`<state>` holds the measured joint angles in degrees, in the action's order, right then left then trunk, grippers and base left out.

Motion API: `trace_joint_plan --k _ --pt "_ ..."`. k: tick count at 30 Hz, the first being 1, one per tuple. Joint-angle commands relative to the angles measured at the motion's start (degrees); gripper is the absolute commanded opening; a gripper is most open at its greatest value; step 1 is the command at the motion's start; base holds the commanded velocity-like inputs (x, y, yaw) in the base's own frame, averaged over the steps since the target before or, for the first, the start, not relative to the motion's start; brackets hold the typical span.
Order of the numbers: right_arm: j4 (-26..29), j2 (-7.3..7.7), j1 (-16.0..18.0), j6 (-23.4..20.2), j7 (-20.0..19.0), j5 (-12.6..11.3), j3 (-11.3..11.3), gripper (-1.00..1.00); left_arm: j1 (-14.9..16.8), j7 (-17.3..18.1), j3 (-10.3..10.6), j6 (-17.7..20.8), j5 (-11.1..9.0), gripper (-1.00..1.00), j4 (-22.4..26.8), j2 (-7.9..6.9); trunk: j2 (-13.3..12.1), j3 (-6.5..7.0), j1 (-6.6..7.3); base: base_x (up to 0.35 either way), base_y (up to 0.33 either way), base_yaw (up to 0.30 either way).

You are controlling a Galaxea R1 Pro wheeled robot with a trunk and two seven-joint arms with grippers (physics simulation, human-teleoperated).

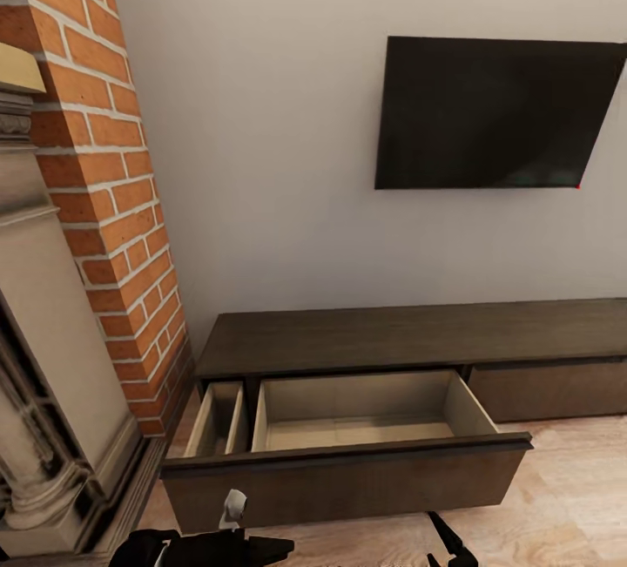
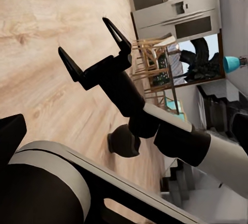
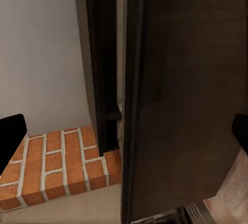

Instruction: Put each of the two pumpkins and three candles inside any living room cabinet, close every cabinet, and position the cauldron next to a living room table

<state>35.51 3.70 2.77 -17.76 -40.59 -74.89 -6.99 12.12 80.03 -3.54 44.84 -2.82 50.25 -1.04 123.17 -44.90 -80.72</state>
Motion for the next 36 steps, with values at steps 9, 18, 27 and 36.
trace_joint_plan --k 9,18,27,36 --pt "-0.3 -0.01 0.0 -0.4 0.1 -0.4 0.2 1.00 0.0 0.2 0.0 0.6 -0.2 1.00 0.0 -0.09 -3.6 1.56 2.00 -0.218 0.160 -0.265" --pt "-0.5 0.04 0.0 -0.4 0.2 -0.4 0.1 1.00 0.0 0.2 -0.1 0.6 -0.2 1.00 0.0 -0.10 -7.2 3.18 3.98 -0.254 0.200 -0.285" --pt "-0.9 0.08 0.0 -0.3 0.1 -0.4 0.1 1.00 0.0 0.2 -0.1 0.6 -0.2 1.00 0.0 -0.07 -10.8 4.80 5.96 -0.269 0.103 -0.286" --pt "-1.0 0.08 0.0 -0.3 0.1 -0.4 0.1 1.00 0.0 0.2 -0.1 0.6 -0.1 1.00 0.0 -0.03 -14.4 6.41 7.93 -0.221 0.004 -0.286"
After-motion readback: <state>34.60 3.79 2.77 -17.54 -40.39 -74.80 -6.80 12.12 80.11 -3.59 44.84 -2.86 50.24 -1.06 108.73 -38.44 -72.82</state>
